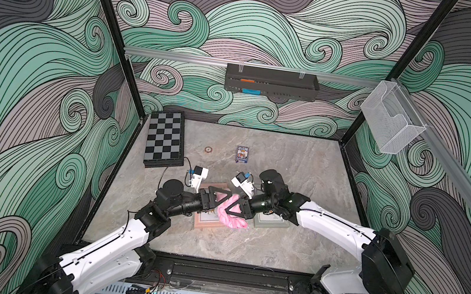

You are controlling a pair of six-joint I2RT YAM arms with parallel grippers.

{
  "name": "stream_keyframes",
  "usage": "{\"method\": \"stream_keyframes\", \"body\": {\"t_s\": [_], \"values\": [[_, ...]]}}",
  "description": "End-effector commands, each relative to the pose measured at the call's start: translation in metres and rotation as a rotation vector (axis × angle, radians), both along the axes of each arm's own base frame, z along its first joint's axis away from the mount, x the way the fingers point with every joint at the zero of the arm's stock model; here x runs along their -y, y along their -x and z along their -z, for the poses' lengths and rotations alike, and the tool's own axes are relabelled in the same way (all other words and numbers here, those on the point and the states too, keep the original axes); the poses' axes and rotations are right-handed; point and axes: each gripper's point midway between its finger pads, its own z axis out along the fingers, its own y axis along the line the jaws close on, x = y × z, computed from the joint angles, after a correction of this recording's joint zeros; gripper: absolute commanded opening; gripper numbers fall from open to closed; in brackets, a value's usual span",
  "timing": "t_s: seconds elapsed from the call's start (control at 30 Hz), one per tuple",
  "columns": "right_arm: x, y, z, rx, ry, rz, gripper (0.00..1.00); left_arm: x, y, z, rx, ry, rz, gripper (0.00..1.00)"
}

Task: Wipe the picture frame with a cloth
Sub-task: Adjust the cleaning item.

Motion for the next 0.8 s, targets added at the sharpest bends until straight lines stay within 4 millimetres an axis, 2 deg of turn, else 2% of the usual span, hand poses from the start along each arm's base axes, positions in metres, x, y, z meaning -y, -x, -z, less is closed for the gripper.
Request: {"method": "stream_keyframes", "body": {"t_s": [0.0,0.07,0.27,0.47,0.6,0.73,0.77], "values": [[-0.011,-0.008,-0.023,0.024,-0.078,-0.011,0.10,0.004,0.009,-0.002,0.017,0.005,0.054,0.73],[-0.013,-0.008,-0.030,0.024,-0.093,-0.020,0.10,0.003,0.007,0.005,0.014,-0.025,0.043,0.71],[-0.014,-0.006,-0.038,0.026,-0.109,-0.029,0.10,0.005,0.004,0.007,0.028,-0.046,0.048,0.44],[-0.012,-0.003,-0.047,0.034,-0.129,-0.041,0.11,0.005,0.003,0.016,0.019,-0.100,0.057,0.52],[-0.012,-0.003,-0.052,0.031,-0.148,-0.048,0.10,0.006,0.005,0.014,0.030,-0.104,0.074,0.64],[-0.012,-0.004,-0.059,0.021,-0.172,-0.054,0.11,0.005,0.010,0.012,0.048,-0.124,0.088,0.64],[-0.011,-0.004,-0.060,0.021,-0.175,-0.056,0.11,0.004,0.010,0.012,0.049,-0.122,0.084,0.60]]}}
